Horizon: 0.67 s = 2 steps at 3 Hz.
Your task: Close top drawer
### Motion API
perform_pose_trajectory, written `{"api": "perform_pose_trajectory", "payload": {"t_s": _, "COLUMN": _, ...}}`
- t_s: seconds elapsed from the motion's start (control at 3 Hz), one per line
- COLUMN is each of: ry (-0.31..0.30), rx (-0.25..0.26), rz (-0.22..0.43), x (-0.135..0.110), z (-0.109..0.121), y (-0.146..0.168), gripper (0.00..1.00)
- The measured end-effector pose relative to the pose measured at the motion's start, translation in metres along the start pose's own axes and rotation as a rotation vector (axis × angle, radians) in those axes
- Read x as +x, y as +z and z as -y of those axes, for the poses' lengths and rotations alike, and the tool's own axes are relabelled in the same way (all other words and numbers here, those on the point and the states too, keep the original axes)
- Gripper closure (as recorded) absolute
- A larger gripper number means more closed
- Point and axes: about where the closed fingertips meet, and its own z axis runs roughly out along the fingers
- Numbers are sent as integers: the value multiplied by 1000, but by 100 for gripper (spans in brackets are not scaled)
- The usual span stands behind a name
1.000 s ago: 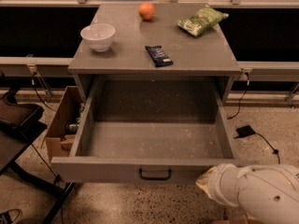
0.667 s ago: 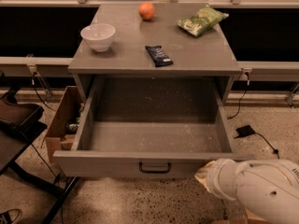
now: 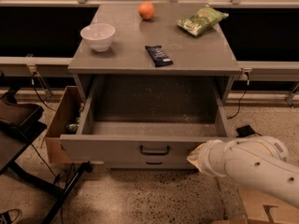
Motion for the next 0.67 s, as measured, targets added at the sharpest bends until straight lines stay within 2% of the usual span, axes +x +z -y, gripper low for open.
{"api": "perform_pose_trajectory", "payload": {"t_s": 0.33, "ry": -53, "rx": -13, "rz": 11, "x": -20, "z": 18, "y": 14, "gripper": 100}}
{"api": "perform_pose_trajectory", "payload": {"t_s": 0.67, "ry": -116, "rx": -17, "rz": 18, "x": -54, "z": 57, "y": 29, "gripper": 100}}
